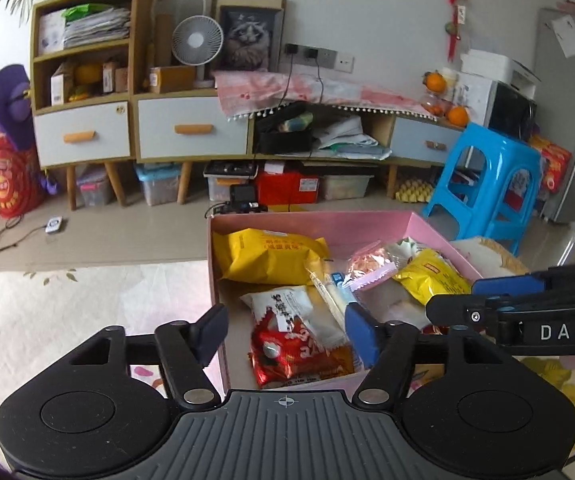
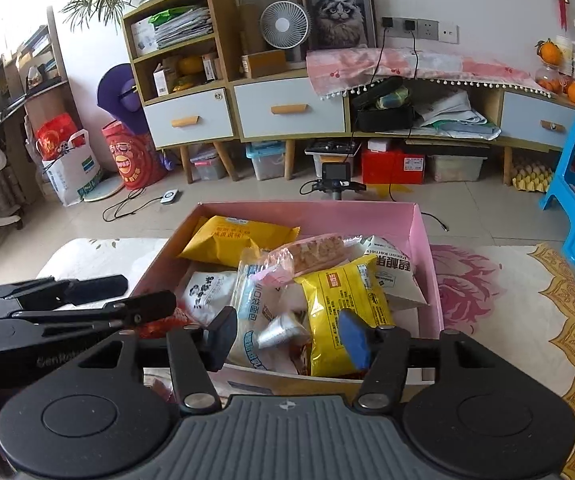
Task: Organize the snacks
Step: 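Release both snacks into the box by opening both grippers, then move both grippers back toward the remaining snacks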
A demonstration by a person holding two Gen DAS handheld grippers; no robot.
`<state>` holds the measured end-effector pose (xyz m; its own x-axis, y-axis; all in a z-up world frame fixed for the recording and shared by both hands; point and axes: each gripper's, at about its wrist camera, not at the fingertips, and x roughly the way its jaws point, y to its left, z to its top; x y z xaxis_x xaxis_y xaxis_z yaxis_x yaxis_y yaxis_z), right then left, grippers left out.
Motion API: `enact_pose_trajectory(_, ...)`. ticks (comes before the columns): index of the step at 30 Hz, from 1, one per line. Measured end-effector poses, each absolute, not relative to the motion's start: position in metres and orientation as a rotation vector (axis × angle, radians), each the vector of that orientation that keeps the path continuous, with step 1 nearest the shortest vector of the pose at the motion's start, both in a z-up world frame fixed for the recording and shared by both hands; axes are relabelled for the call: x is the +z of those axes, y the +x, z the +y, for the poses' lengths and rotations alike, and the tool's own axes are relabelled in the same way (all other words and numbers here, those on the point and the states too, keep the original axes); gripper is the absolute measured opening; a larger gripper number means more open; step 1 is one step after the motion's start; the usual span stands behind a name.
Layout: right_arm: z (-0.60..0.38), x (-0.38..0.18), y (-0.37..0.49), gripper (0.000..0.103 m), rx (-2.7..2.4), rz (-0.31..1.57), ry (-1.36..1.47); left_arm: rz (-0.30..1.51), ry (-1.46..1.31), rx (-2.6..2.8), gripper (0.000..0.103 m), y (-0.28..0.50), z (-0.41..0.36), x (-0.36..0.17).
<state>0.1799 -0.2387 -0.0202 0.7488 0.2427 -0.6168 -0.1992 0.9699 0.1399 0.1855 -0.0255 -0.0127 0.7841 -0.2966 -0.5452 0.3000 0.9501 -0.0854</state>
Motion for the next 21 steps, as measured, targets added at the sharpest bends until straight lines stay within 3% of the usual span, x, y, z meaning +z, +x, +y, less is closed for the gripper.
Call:
enact_pose_trajectory(15,-0.238,-0.007,0.148,0.069,0.264,0.64,0.0,0.583,0.037,-0.308,0.089,0.153,-0.022,-0.005)
enact_pose_trajectory(21,-0.243,0.0,0.132,0.077,0.258,0.623,0.004,0.592,0.042,-0.308,0.092,0.137,-0.012,-0.001)
